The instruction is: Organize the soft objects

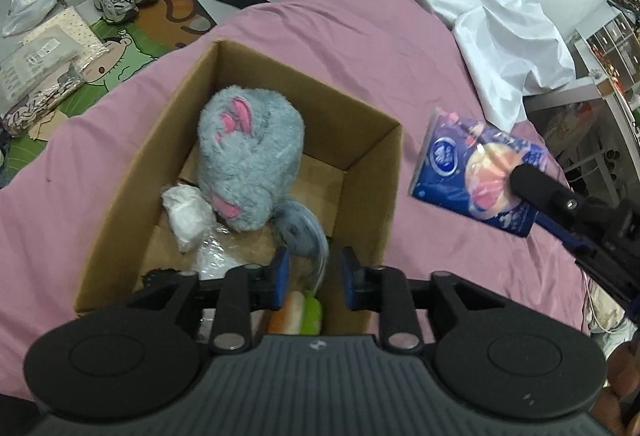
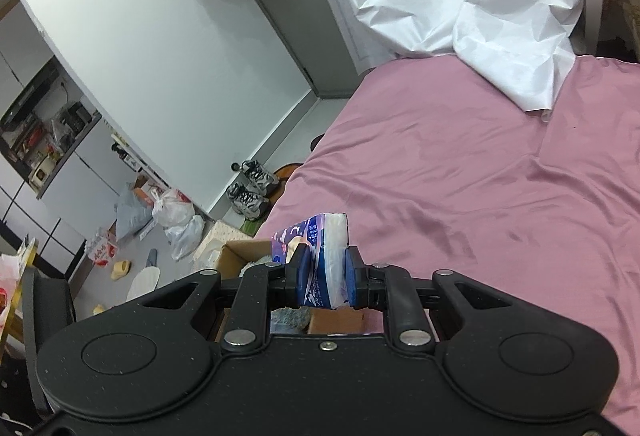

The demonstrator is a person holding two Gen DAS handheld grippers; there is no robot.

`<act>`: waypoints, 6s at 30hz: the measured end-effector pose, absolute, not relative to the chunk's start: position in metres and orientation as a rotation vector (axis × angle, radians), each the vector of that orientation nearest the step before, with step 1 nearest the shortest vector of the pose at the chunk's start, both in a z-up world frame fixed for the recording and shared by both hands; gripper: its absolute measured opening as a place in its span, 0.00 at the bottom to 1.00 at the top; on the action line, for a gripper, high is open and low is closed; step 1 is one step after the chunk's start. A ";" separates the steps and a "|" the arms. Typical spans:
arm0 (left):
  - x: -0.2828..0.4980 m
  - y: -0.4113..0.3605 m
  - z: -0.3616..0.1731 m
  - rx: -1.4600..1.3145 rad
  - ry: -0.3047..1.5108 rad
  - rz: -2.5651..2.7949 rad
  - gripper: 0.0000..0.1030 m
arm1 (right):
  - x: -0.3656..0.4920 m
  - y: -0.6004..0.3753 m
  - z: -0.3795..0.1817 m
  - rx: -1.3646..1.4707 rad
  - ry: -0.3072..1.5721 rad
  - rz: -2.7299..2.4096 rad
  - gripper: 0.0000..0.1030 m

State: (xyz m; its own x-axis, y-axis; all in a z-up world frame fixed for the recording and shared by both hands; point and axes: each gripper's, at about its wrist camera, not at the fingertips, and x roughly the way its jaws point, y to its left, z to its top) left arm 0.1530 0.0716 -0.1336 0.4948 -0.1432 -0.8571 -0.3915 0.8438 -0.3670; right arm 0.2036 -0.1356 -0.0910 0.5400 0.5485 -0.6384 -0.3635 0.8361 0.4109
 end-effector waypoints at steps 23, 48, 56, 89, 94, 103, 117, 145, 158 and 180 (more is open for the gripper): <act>0.128 0.121 -0.103 -0.583 0.988 0.237 0.51 | 0.190 -0.085 -0.106 0.142 0.970 0.607 0.43; 0.098 0.097 -0.036 -0.480 1.006 0.194 0.85 | 0.158 -0.144 -0.065 0.144 0.982 0.545 0.63; 0.085 0.083 -0.024 -0.427 1.023 0.172 0.93 | 0.138 -0.173 -0.032 0.143 0.936 0.493 0.87; 0.002 0.040 0.044 -0.229 0.947 0.134 0.97 | 0.047 -0.233 0.032 0.092 0.865 0.469 1.00; -0.008 0.037 0.047 -0.213 0.942 0.122 0.97 | 0.037 -0.238 0.034 0.116 0.868 0.480 1.00; -0.027 0.033 0.049 -0.194 0.938 0.127 0.97 | 0.027 -0.236 0.035 0.128 0.842 0.476 1.00; -0.047 0.031 0.060 -0.179 0.905 0.139 0.97 | 0.018 -0.233 0.036 0.112 0.845 0.512 1.00; -0.051 0.030 0.071 -0.181 0.887 0.156 0.97 | 0.006 -0.223 0.046 0.091 0.831 0.526 1.00; -0.053 0.026 0.070 -0.183 0.888 0.152 0.97 | 0.007 -0.224 0.045 0.092 0.839 0.523 1.00; -0.052 0.024 0.060 -0.198 0.905 0.153 0.97 | 0.008 -0.226 0.041 0.094 0.843 0.508 1.00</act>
State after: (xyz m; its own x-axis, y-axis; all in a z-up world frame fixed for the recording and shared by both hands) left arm -0.0518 0.0243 0.0596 0.6085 0.0485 -0.7921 -0.2150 0.9709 -0.1057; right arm 0.0077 -0.2257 0.0413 0.5536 0.4657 -0.6904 -0.3925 0.8771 0.2768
